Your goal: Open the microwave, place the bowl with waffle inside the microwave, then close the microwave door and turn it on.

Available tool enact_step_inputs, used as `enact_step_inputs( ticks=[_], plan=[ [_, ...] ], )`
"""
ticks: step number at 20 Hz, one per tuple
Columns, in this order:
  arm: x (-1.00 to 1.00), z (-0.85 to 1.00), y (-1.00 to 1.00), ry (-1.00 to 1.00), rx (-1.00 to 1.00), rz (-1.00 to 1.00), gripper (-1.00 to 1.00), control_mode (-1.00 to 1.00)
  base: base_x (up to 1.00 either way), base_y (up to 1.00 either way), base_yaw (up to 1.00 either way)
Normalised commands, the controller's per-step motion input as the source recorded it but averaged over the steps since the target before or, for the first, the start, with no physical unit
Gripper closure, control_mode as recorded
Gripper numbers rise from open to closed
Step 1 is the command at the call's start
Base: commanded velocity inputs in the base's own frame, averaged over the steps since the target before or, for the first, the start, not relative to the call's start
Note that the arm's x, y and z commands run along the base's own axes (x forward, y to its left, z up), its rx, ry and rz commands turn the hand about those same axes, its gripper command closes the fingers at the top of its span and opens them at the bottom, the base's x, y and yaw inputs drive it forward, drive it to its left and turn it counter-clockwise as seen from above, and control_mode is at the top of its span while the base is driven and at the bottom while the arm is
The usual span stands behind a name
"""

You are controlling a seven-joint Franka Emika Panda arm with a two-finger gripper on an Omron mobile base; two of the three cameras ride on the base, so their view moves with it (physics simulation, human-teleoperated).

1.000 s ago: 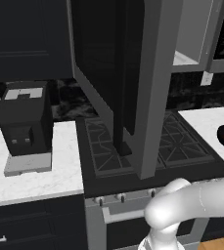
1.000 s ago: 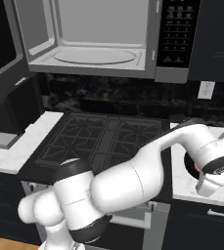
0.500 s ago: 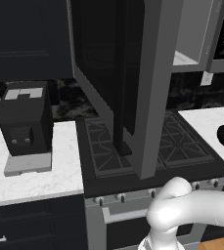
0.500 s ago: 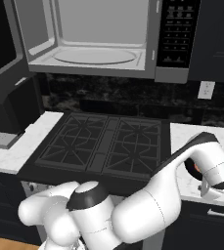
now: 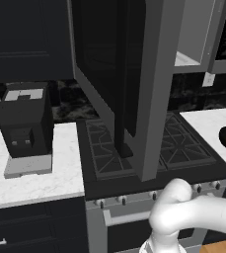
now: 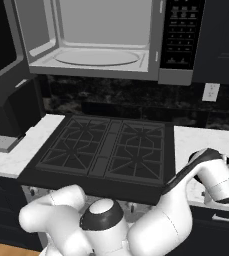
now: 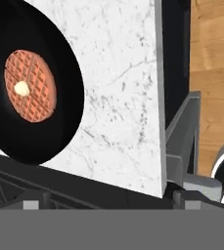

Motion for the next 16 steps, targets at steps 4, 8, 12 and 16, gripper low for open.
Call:
enact_step_inputs(
  ticks=[4, 8, 12, 16],
  plan=[
    [0.33, -0.26, -0.30, 0.00, 0.06, 0.05, -1.00, -1.00, 0.00, 0.00, 0.00],
    [0.34, -0.12, -0.30, 0.00, 0.08, 0.04, -1.00, -1.00, 0.00, 0.00, 0.00],
    [0.36, -0.12, -0.26, 0.00, 0.06, 0.05, -1.00, -1.00, 0.00, 0.00, 0.00],
    [0.37, -0.23, -0.25, 0.00, 0.05, 0.04, -1.00, -1.00, 0.00, 0.00, 0.00]
  ],
)
